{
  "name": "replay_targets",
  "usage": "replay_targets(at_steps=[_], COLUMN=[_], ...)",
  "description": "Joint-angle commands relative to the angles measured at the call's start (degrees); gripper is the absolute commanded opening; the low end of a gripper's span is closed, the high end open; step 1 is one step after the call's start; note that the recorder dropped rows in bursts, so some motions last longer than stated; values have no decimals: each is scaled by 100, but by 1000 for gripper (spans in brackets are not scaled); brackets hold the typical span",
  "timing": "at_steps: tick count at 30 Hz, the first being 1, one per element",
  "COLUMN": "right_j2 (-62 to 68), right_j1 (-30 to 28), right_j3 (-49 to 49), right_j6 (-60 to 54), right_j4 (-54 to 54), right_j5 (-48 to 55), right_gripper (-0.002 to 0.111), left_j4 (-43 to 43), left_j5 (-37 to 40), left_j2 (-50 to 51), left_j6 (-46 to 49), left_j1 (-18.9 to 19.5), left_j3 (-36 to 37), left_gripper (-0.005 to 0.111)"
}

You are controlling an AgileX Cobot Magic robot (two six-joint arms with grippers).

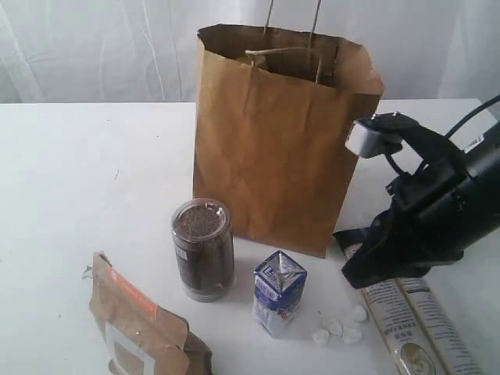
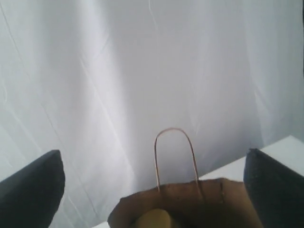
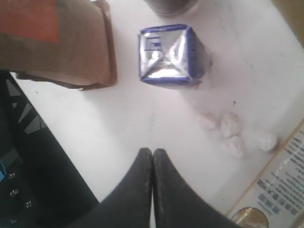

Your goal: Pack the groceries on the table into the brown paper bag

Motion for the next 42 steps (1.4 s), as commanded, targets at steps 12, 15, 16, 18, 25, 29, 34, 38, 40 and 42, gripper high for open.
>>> replay_targets(at_steps=[12,15,16,18,25,29,34,38,40,42], right_j2=[-209,-209,-209,-209,-196,-106,94,167,173,173], right_j1=[1671,1685,1685,1685,1713,1921,2227,2455,2550,2635], right_j3=[6,6,6,6,6,6,6,-5,-18,-18], right_j6=[-100,-100,-100,-100,-880,-1450,-1450,-1450,-1461,-1461], right_j4=[47,56,56,78,662,772,795,795,795,795], right_j5=[-1181,-1199,-1266,-1592,-2216,-2711,-3352,-3630,-3736,-3868], right_gripper=[0,0,0,0,12,27,34,39,46,55], left_j4=[-109,-109,-109,-109,-109,-109,-109,-109,-109,-109], left_j5=[2970,2741,2715,2595,-503,-503,-503,-169,785,2013], left_j2=[-3235,-3774,-4025,-4585,-5660,-5794,-5782,-5782,-5782,-5772], left_j6=[894,879,785,417,-272,-81,-263,-1439,-1780,-2138], left_j1=[3048,3890,4136,4442,4538,4584,4584,4584,4584,4584], left_j3=[4417,5171,5415,6028,7439,7625,7665,7665,7665,7665], left_gripper=[105,105,105,105,105,105,105,105,105,105])
